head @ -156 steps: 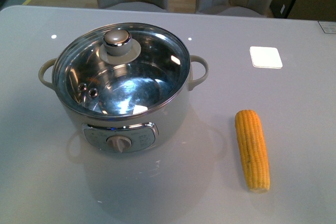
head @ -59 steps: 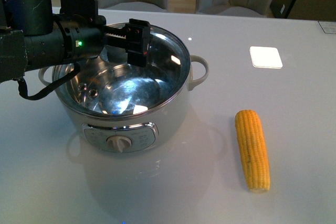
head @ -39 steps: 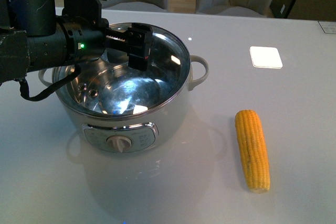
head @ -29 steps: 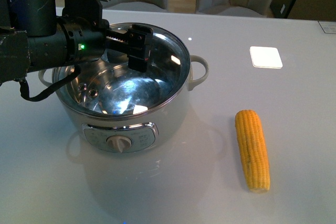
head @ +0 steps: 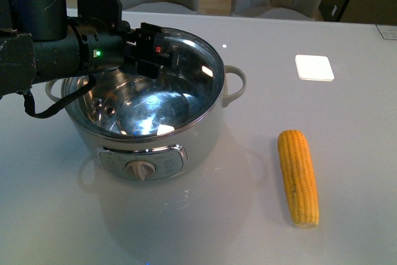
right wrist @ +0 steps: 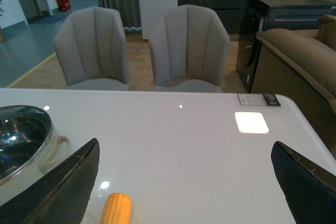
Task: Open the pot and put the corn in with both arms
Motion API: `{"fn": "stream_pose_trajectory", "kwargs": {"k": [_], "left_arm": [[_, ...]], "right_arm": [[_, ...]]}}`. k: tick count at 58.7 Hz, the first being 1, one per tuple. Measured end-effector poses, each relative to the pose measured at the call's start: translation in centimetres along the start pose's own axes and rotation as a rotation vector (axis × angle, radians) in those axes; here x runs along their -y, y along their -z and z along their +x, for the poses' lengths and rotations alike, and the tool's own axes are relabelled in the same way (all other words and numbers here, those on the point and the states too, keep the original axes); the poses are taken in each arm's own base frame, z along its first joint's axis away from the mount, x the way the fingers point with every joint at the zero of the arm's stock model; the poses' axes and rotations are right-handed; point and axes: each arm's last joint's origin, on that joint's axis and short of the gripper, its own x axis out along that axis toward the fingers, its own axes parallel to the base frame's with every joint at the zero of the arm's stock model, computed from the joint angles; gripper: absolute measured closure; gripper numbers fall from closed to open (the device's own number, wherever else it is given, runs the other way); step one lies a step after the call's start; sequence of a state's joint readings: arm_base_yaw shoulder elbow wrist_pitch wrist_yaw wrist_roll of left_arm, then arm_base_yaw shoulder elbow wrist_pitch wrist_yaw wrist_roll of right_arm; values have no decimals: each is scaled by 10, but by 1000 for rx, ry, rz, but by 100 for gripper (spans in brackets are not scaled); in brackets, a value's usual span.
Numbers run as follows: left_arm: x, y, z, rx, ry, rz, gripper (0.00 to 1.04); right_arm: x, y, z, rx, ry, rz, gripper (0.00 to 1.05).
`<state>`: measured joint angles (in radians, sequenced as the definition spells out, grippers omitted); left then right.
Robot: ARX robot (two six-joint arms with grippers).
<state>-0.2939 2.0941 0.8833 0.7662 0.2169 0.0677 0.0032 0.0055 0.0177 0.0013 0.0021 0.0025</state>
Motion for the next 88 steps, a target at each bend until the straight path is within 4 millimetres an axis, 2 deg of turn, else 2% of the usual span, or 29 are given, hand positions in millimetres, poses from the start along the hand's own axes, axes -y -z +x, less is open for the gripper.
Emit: {"fn": "stream_pose_trajectory", "kwargs": {"k": [49, 75, 88], "left_arm": [[3, -10, -4, -19, -15, 25, 63], [3, -38, -13, 30, -24, 47, 63], [-9, -48, -26, 63, -57, 43, 63]], "right_arm": [[0, 0, 0, 0, 0, 0, 9], [0, 0, 0, 0, 0, 0, 9], [0, 0, 0, 0, 0, 0, 9]]}}
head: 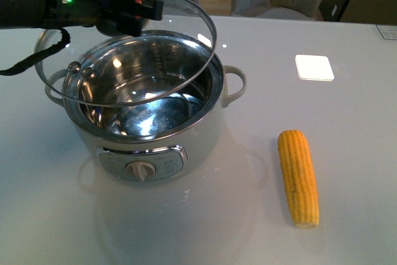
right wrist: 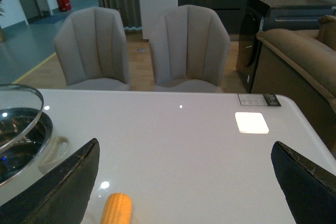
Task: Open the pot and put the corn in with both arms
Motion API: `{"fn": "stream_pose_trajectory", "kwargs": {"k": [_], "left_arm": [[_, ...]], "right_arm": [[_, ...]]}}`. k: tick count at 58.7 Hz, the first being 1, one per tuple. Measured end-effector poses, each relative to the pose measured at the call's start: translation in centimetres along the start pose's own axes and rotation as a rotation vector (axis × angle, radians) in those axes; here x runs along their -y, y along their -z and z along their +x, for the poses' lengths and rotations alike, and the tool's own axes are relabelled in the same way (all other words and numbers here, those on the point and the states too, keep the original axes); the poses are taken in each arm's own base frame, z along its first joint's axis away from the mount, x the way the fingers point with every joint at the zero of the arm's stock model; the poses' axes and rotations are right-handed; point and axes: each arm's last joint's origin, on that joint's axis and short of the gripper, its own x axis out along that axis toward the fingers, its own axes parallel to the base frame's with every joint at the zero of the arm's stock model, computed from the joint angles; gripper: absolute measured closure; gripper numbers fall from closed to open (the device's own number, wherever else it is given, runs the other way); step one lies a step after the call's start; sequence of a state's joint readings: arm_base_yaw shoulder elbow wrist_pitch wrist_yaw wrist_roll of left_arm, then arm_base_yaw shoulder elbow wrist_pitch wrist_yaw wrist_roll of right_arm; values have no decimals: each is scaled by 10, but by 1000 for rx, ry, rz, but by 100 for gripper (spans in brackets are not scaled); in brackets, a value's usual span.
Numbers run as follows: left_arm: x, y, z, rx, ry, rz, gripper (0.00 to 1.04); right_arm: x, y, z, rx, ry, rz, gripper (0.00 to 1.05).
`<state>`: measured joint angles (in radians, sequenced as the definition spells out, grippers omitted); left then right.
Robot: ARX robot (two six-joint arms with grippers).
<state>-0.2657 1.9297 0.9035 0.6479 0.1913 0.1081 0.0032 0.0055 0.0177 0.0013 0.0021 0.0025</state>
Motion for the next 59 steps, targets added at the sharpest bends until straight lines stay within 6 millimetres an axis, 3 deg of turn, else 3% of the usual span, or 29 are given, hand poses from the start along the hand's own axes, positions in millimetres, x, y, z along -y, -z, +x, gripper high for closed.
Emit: {"fn": "stream_pose_trajectory", "kwargs": {"k": [32, 59], "left_arm": [[-53, 23, -53, -25, -139, -49, 63], [-122, 39, -107, -7, -323, -76, 63]], "right_arm": [[0, 0, 0, 0, 0, 0, 9], [0, 0, 0, 0, 0, 0, 9]]}}
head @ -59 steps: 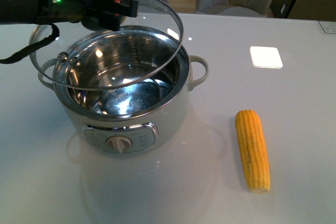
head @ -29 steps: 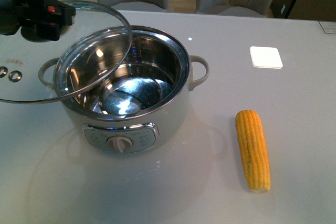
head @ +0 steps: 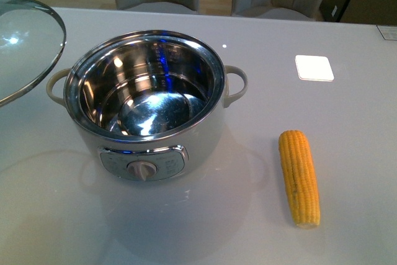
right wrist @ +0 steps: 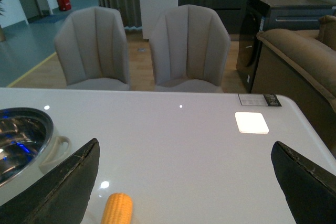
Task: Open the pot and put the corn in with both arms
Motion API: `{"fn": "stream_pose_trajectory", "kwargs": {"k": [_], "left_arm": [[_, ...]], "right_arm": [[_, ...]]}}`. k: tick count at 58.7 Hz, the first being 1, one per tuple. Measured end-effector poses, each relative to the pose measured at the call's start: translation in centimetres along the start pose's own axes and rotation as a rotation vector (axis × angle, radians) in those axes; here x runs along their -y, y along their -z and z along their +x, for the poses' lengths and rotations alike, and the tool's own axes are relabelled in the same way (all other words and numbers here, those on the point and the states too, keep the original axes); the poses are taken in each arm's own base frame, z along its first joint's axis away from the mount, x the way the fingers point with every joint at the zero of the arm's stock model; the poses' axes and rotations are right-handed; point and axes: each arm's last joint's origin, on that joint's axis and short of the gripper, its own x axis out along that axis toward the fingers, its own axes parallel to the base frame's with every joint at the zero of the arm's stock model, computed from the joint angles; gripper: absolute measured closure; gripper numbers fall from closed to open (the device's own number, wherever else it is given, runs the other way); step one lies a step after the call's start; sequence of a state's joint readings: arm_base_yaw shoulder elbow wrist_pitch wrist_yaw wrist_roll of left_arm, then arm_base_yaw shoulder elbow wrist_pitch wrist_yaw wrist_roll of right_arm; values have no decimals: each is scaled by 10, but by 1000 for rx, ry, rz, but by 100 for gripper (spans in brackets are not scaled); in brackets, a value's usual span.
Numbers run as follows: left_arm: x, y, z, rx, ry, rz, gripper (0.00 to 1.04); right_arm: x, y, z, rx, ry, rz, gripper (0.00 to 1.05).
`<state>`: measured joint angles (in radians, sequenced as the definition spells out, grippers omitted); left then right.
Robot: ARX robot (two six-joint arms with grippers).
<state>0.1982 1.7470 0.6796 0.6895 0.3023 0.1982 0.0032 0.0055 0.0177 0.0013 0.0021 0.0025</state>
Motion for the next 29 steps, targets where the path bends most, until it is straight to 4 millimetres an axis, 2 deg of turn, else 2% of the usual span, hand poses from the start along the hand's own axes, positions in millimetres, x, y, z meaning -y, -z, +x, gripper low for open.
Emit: {"fn": "stream_pose_trajectory", "kwargs": {"k": [16, 29], "left_arm": [[-27, 11, -7, 18, -49, -19, 63], [-47, 43, -5, -15, -72, -44, 63]], "right_arm": [[0, 0, 0, 0, 0, 0, 9], [0, 0, 0, 0, 0, 0, 9]]}}
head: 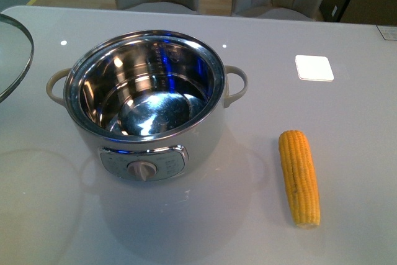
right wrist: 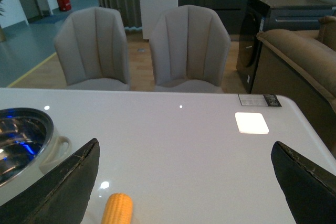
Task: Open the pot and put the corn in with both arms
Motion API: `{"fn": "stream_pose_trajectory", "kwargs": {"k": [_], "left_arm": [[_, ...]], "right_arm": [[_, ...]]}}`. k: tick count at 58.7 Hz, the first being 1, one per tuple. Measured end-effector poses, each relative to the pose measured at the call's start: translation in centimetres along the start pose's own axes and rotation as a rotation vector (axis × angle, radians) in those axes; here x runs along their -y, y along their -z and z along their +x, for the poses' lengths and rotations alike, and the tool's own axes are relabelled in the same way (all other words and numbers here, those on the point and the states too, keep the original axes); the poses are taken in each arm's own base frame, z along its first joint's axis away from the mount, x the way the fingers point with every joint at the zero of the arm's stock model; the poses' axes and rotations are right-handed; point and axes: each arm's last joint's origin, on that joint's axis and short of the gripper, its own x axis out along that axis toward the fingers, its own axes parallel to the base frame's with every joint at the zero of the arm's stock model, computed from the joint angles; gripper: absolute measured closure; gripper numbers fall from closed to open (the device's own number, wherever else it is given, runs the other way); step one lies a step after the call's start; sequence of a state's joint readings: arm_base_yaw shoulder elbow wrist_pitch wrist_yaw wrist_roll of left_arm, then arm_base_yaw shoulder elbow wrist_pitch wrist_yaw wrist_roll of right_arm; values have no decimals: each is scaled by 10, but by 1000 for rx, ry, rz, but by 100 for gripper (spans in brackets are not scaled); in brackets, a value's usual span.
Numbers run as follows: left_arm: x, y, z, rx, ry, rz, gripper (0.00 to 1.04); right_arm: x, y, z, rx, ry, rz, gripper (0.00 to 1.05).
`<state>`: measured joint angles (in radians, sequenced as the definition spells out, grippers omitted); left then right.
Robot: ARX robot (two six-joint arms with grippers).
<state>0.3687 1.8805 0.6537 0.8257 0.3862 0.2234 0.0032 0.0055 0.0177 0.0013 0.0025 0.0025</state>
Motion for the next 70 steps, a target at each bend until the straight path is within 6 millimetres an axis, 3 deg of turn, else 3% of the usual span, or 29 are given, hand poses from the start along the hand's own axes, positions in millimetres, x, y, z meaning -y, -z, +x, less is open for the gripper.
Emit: {"fn": "stream_pose_trajectory", "kwargs": {"k": [18, 45, 70], "left_arm": [[-22, 47, 11, -54, 5, -18, 63], [-41, 87, 45, -81, 39, 22, 63], [-54, 113, 65, -73, 68, -8, 63]], "right_arm": [[0, 0, 0, 0, 0, 0, 9], [0, 0, 0, 0, 0, 0, 9], [0, 0, 0, 0, 0, 0, 9]]}}
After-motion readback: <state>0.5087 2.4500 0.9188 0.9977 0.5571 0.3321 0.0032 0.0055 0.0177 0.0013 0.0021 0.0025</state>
